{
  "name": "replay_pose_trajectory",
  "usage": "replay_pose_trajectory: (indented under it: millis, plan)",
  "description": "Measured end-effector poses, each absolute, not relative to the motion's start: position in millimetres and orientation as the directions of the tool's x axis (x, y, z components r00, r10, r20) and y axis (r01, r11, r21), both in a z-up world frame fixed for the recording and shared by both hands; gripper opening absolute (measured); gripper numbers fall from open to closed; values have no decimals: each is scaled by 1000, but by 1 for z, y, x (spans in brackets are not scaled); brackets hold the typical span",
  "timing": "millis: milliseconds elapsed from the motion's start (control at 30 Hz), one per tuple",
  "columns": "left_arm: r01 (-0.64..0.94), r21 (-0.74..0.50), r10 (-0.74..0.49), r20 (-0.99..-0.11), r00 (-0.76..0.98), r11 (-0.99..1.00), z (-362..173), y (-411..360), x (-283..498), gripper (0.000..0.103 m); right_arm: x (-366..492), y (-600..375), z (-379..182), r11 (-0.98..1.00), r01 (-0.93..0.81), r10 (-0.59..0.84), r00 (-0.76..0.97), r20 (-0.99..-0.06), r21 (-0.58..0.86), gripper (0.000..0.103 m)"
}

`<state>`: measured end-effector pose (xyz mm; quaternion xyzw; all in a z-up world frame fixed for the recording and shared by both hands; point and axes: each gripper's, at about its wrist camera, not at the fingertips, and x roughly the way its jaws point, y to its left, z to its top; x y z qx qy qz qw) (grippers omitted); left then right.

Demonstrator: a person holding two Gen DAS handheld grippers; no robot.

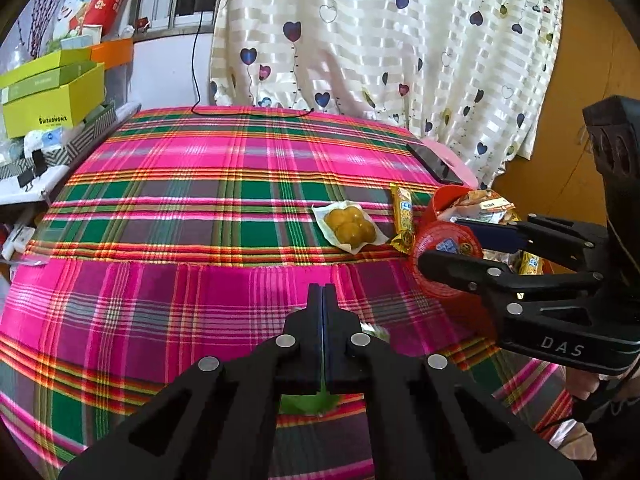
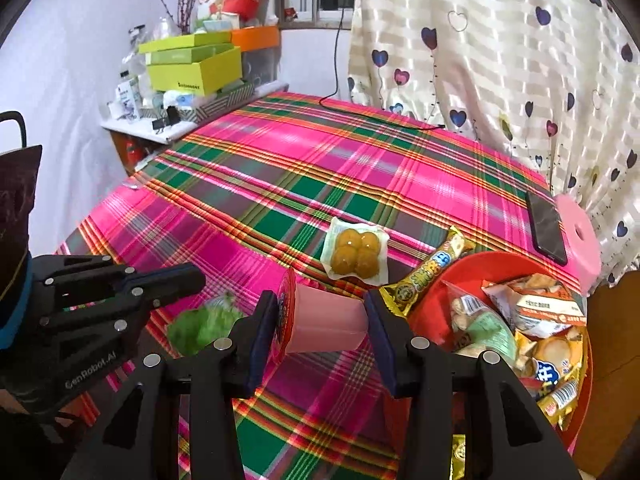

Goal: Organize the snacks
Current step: 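Close the left tool on the green packet while the right tool grasps the pink cup, then carry the green packet and pink cup over the red basket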

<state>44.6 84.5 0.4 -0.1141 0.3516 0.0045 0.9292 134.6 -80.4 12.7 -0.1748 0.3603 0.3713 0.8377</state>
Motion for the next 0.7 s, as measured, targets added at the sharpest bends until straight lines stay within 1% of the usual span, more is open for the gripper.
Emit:
replay_pose_trajectory:
  millis: [100, 200, 267, 300, 333, 367, 400, 500, 567, 633, 667, 700]
  plan:
    - [-70, -215, -89, -648, 757, 974, 3, 84, 44, 0, 133, -86, 15, 668, -743, 500, 470, -727, -21, 42]
    - [-28, -235, -132, -634, 762, 972, 6, 84, 40, 0, 131, -93, 18, 674, -739, 506, 474, -720, -14, 42]
    - [-6, -221, -140, -637, 758, 975, 4, 85, 38, 17, 130, -96, 19, 676, -737, 508, 476, -718, -10, 42]
    - [0, -217, -143, -641, 754, 976, 2, 86, 38, 43, 129, -98, 20, 676, -736, 510, 476, -716, -7, 42]
    - [15, -219, -157, -650, 743, 976, -1, 87, 39, 65, 128, -100, 20, 677, -736, 512, 476, -715, -6, 42]
    - [36, -223, -178, -658, 732, 974, -5, 86, 40, 67, 127, -101, 20, 677, -736, 512, 476, -715, -5, 42]
    - [60, -220, -195, -669, 717, 974, -10, 85, 42, 67, 127, -101, 20, 677, -736, 513, 476, -715, -3, 42]
    - [75, -190, -190, -715, 673, 979, -24, 81, 49, 67, 126, -103, 20, 677, -736, 514, 474, -715, -1, 42]
    - [81, -191, -198, -739, 643, 978, -35, 79, 53, 67, 126, -103, 20, 678, -735, 514, 475, -714, -1, 42]
    - [59, -168, -169, -772, 612, 984, -45, 76, 57, 66, 124, -107, 20, 680, -733, 514, 476, -713, 1, 42]
    - [50, -151, -150, -777, 612, 987, -47, 74, 57, 63, 124, -109, 20, 681, -732, 514, 477, -712, 2, 42]
    - [34, -139, -131, -782, 610, 990, -48, 74, 57, 44, 123, -111, 20, 683, -730, 515, 479, -711, 3, 42]
